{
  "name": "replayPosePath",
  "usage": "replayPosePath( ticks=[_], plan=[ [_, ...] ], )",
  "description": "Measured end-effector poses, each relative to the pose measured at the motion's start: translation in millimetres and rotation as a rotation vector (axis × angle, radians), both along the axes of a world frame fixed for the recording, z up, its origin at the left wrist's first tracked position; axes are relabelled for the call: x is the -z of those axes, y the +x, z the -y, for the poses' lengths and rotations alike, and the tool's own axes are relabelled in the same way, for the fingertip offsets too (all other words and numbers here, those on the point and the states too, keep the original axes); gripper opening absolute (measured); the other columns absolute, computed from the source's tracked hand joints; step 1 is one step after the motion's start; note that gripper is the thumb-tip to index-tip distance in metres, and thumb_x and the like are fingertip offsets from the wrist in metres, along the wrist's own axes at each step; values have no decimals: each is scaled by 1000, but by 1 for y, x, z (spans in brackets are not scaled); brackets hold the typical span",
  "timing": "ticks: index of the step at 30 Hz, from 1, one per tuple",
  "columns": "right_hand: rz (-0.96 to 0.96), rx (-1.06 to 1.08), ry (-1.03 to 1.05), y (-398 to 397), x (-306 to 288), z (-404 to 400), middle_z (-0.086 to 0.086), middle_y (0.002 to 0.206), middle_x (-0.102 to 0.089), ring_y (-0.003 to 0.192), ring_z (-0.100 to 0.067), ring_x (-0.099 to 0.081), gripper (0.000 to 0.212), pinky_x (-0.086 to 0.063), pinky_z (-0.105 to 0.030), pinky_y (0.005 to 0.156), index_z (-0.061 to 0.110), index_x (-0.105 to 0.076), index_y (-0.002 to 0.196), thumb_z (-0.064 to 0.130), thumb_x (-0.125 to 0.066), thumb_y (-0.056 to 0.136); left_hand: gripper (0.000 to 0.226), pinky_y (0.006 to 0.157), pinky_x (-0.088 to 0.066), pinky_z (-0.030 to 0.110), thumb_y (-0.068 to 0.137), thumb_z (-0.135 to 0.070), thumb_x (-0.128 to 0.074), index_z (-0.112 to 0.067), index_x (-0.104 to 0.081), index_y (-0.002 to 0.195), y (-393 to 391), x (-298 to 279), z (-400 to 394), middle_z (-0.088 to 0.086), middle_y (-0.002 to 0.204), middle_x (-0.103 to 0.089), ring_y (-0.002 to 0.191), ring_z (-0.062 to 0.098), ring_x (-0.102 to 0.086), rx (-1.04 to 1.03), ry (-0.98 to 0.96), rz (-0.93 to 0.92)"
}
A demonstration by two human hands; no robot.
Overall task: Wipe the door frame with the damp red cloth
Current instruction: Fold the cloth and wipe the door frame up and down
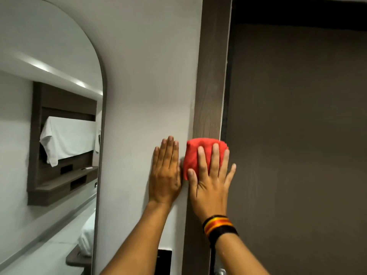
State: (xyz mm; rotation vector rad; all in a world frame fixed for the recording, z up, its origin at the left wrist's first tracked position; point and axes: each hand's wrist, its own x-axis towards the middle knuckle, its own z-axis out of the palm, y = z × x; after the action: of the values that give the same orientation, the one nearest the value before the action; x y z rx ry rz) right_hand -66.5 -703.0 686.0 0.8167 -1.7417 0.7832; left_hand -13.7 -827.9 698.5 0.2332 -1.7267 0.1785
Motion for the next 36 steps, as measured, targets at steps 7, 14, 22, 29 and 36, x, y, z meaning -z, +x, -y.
replayPosePath(
  ticks=[7,14,22,29,36],
  plan=[
    [166,-8,148,14,130,-16,-7,173,-5,159,-38,-1,65,-9,-65,121,32,-13,162,55,-27,103,53,119,-44,47,112,-34,-25,-7,-55,146,40,61,-34,15,147,-62,139,30,-58,257,140,64],
    [363,-42,367,42,182,-40,-2,172,12,157,-32,13,70,-7,-58,125,37,7,161,52,-28,103,50,106,-38,12,106,-44,-47,-33,-40,154,66,155,-69,-9,150,-55,132,4,-51,440,706,362],
    [727,-339,-107,75,156,-96,13,167,-9,141,-10,-33,84,-45,-39,113,42,-8,159,18,-59,96,32,91,-63,30,102,-9,-57,-36,-57,119,94,149,-107,-14,117,-64,111,10,-67,552,819,273],
    [1171,-677,-213,79,135,-153,-11,96,-72,91,-27,-68,28,-58,-33,72,12,-64,104,-7,-73,84,34,93,-63,34,101,-9,-58,-37,-58,119,123,158,-137,-10,120,-66,114,12,-67,613,843,351],
    [1233,-696,-431,79,133,-236,-12,87,-69,73,-18,-63,24,-56,-22,60,2,-65,97,-11,-75,80,31,98,-58,38,96,-9,-65,-27,-65,120,107,156,-201,-8,116,-71,108,10,-70,749,740,337]
  ],
)
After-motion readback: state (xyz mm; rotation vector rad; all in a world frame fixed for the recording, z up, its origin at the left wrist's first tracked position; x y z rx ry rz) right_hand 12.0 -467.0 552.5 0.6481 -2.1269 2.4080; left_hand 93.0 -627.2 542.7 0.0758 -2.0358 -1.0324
